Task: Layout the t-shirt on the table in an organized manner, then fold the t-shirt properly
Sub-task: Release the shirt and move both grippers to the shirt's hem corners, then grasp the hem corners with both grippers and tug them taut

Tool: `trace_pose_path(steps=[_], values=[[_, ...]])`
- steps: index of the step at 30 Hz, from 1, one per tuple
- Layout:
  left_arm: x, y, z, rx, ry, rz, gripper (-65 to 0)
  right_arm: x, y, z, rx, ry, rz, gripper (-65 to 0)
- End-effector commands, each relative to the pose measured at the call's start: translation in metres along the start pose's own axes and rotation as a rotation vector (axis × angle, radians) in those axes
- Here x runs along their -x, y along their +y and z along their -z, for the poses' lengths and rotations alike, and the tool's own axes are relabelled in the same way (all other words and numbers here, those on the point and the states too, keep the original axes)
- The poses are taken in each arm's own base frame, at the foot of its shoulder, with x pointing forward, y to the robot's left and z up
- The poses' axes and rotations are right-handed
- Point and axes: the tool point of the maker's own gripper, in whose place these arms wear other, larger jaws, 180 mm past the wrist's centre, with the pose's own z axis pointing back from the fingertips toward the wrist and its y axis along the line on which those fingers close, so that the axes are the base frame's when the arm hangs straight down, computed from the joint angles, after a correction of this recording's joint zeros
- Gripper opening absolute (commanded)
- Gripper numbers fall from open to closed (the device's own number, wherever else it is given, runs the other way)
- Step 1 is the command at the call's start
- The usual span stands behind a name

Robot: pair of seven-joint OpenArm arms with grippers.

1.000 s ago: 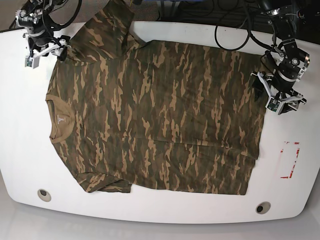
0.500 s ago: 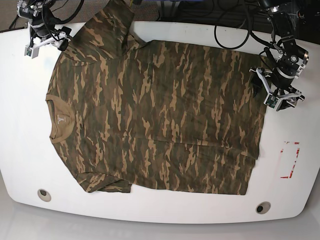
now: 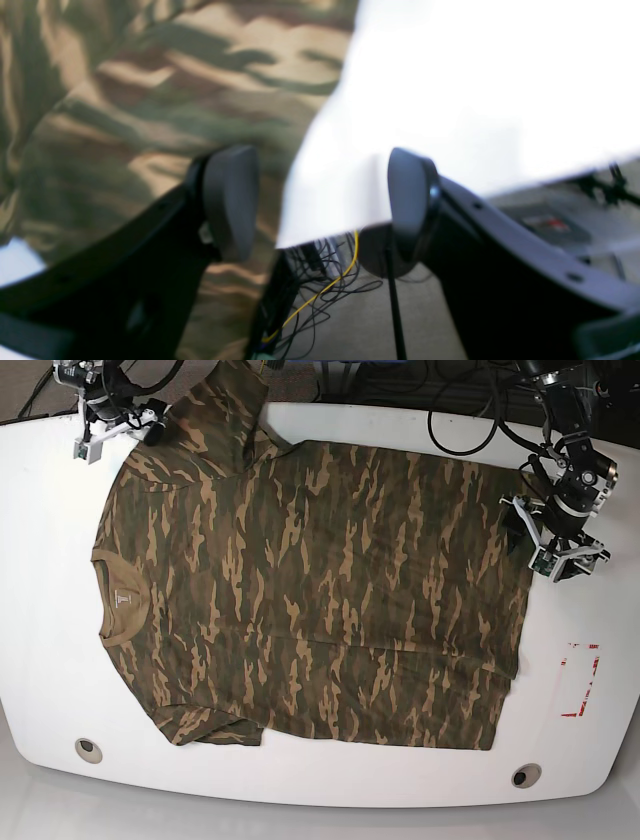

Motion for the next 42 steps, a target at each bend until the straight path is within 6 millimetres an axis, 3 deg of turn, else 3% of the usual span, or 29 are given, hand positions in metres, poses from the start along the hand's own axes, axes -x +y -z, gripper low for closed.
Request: trace_pose_path(steps=[1, 11, 21, 27, 32, 37, 42], values=[[-0.011, 0.008, -0.003, -0.022, -0.041, 0.005, -20.0, -0.003, 0.005, -0.002, -0.018, -0.015, -0.025, -25.9], [-0.012, 0.009, -0.003, -0.023, -0.042, 0.006, -20.0, 0.02, 0.016, 0.019, -0.108, 0.054, 0.04, -25.9], [-0.01, 0.008, -0.004, -0.02, -0.036, 0.009, -20.0, 0.022, 0.019, 0.022, -0.12, 0.059, 0.041, -27.6], [0.001, 0.003, -0.007, -0.009, -0.013, 0.008, -20.0, 0.022, 0.028, 0.025, -0.145, 0.068, 0.024, -45.6], [0.015, 0.016, -0.015, -0.05, 0.016, -0.018, -20.0, 0.022, 0.038, 0.028, -0.169, 0.076, 0.002, -63.4], [0.026, 0.028, -0.02, -0.085, 0.052, -0.04, -20.0, 0.019, 0.041, 0.03, -0.179, 0.082, -0.029, -65.0], [0.054, 0.04, -0.029, -0.121, 0.175, -0.08, -20.0, 0.019, 0.044, 0.031, -0.186, 0.085, -0.041, -65.0]])
